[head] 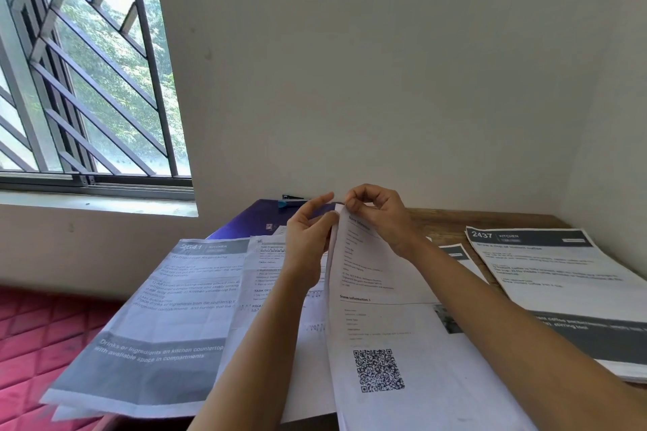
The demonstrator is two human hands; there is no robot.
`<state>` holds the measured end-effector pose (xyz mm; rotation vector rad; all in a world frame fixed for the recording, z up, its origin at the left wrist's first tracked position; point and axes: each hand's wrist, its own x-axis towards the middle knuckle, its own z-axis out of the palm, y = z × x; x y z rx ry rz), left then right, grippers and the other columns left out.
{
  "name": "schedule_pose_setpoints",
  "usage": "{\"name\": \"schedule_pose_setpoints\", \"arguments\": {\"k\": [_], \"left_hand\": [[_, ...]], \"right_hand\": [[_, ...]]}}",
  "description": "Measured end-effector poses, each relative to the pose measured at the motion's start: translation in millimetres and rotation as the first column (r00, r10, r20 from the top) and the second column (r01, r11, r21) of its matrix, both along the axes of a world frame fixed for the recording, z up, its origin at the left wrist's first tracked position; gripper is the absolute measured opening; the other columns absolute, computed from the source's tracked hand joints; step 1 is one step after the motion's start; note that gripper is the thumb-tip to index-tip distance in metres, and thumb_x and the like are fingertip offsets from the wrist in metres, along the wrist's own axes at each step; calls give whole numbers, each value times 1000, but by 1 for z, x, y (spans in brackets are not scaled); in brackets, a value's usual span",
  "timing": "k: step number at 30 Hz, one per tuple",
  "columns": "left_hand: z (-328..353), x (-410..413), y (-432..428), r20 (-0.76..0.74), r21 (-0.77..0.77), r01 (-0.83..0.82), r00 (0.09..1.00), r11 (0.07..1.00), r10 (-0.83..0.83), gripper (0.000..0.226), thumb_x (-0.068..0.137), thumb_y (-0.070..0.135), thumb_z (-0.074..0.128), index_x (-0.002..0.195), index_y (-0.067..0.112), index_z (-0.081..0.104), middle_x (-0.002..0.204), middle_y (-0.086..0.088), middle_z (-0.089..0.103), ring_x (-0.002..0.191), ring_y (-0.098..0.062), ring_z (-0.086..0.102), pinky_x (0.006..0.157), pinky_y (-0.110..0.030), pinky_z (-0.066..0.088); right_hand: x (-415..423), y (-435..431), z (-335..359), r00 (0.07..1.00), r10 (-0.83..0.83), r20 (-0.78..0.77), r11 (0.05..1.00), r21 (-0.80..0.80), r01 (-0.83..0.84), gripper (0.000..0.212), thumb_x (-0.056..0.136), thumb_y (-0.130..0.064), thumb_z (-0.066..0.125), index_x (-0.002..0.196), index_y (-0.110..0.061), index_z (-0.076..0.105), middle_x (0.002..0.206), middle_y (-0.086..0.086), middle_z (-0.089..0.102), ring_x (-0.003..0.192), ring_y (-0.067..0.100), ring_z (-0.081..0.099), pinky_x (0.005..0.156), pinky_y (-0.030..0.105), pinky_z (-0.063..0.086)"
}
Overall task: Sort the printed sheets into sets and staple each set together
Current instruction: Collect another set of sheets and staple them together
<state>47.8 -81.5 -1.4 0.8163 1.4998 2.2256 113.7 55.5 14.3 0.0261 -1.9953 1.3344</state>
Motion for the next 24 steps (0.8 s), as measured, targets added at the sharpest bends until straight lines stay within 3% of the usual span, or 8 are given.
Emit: {"name": "schedule_pose_setpoints", "arguments": {"k": [4, 15, 19, 24], "left_hand": [[-1, -2, 0, 64, 6, -17, 998, 1000, 17, 26, 89, 8, 64, 114, 13, 63, 94, -18, 70, 76, -28, 70, 70, -39, 60], [0, 0, -4, 1, 8, 64, 998, 998, -64, 14, 92, 16, 63, 99, 8, 71, 84, -12, 72, 75, -26, 67, 68, -34, 57], [1, 1, -5, 17, 11, 91, 996, 996, -91, 16, 93, 18, 62, 102, 8, 71, 87, -15, 71, 78, -28, 67, 71, -36, 56], [2, 2, -4, -35, 13, 67, 997, 998, -67, 18, 96, 19, 58, 104, 9, 71, 85, -12, 71, 75, -24, 68, 63, -29, 57]], "right_hand": [[1, -2, 3, 1000, -13, 9, 1000, 28, 12, 12, 89, -12, 65, 78, -16, 68, 82, -3, 66, 79, 9, 61, 75, 24, 49], [0, -7, 7, 999, -34, -32, 999, -33, 33, 12, 80, -7, 73, 76, -18, 73, 77, -7, 72, 73, 5, 65, 70, 16, 50], [1, -9, 8, 999, -43, -32, 999, -27, 42, 11, 79, -11, 75, 75, -22, 74, 80, -7, 73, 77, 8, 66, 73, 19, 51], [1, -8, 8, 997, -71, -31, 997, -32, 70, 6, 79, -16, 76, 78, -22, 76, 85, -2, 74, 82, 19, 69, 77, 31, 53]]}}
